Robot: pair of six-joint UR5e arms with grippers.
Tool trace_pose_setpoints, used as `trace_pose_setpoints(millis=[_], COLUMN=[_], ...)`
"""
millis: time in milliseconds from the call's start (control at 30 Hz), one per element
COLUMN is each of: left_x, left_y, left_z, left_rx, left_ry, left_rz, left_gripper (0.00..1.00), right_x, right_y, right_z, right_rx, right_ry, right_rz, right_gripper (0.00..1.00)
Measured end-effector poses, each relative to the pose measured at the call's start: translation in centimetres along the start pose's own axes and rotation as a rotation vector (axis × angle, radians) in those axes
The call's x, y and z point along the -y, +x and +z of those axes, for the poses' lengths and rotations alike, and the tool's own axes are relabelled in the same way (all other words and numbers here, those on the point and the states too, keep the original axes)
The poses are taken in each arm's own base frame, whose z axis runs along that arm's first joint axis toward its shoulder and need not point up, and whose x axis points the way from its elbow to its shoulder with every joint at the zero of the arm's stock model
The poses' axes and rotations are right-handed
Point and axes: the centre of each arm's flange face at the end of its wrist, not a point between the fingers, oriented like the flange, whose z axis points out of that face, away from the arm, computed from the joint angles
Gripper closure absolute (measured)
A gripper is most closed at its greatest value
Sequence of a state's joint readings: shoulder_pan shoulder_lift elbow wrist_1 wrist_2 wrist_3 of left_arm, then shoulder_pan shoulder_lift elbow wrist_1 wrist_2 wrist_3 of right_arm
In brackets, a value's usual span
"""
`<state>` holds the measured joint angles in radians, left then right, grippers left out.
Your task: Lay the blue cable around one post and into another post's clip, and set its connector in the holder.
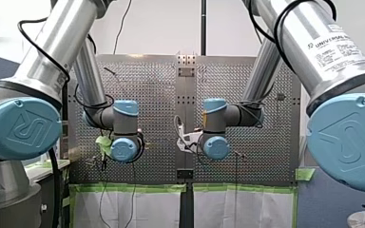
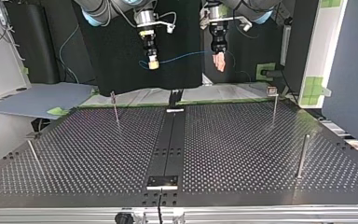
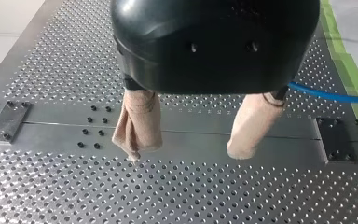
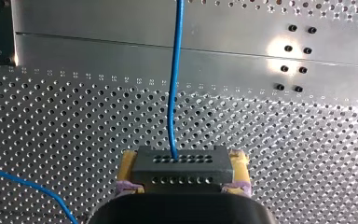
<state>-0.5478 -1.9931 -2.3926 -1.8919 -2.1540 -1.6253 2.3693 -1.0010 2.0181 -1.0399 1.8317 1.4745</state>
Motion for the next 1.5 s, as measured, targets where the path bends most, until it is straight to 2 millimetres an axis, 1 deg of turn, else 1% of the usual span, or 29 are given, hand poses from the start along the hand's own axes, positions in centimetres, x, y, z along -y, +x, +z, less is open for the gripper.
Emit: trace_pose_setpoints(millis=[200,300,400,800,1033,1500], left_x=[-0.6,-0.9,-1.0,-1.0,-1.1,-1.1], left_y=[1.6,2.5,3.0,3.1,3.1,3.1], left_z=[-1.1,-1.4,-1.5,-1.6,-1.6,-1.6], left_rx=[-0.044,-0.066,-0.076,-0.08,-0.08,-0.08], left_ry=[-0.002,-0.004,-0.004,-0.004,-0.004,-0.004], left_rz=[0.031,0.046,0.053,0.056,0.056,0.056], left_gripper=[0.0,0.0,0.0,0.0,0.0,0.0], right_x=[0.0,0.0,0.0,0.0,1.3,1.4], right_y=[0.0,0.0,0.0,0.0,0.5,0.5], right_z=[0.0,0.0,0.0,0.0,0.0,-0.1], right_rx=[0.0,-0.001,0.0,-0.001,0.008,0.012], right_ry=[0.0,0.0,0.0,0.001,0.025,0.029], right_rz=[0.0,0.0,0.0,0.001,0.038,0.052], right_gripper=[1.0,1.0,1.0,1.0,1.0,1.0])
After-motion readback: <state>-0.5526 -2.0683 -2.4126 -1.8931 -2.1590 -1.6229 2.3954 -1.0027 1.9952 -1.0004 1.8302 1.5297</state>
